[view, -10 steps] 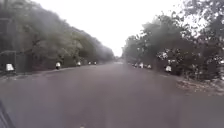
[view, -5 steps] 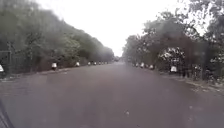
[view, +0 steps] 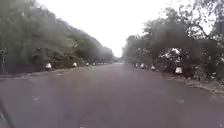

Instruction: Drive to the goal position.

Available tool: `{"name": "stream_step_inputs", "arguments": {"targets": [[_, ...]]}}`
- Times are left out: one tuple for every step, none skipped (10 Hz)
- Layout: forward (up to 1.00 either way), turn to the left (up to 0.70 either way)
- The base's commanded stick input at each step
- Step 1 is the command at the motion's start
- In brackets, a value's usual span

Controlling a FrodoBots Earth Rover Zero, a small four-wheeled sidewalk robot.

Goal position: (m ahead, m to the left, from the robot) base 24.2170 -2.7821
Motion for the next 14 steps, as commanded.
{"name": "stream_step_inputs", "arguments": {"targets": [[1.0, 0.02], [1.0, 0.02], [1.0, 0.02], [1.0, 0.02], [1.0, 0.02], [1.0, 0.02], [1.0, 0.02], [1.0, 0.02], [1.0, 0.02], [1.0, 0.02], [1.0, 0.02], [1.0, 0.02], [1.0, 0.02], [1.0, 0.02]]}}
